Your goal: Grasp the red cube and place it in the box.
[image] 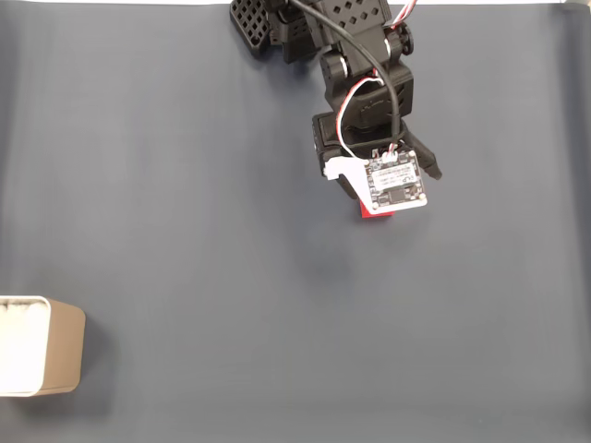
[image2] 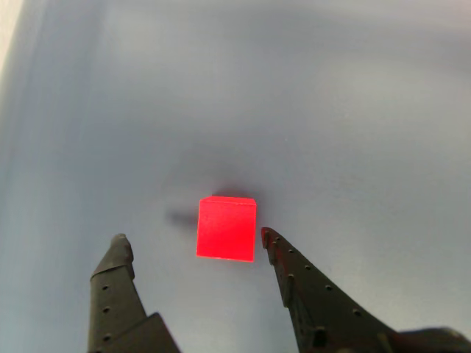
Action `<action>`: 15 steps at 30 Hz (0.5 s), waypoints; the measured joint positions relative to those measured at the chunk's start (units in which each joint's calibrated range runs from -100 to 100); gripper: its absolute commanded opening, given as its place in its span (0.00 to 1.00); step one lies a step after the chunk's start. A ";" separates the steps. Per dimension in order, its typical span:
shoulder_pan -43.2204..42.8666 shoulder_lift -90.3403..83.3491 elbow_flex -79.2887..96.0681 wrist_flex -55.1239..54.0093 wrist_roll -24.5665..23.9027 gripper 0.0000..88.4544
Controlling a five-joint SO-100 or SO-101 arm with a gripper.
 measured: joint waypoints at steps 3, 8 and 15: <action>0.00 0.78 0.09 -0.24 0.00 0.45; -0.22 1.91 0.09 -1.03 0.00 0.45; -0.30 3.21 0.09 -1.67 0.00 0.45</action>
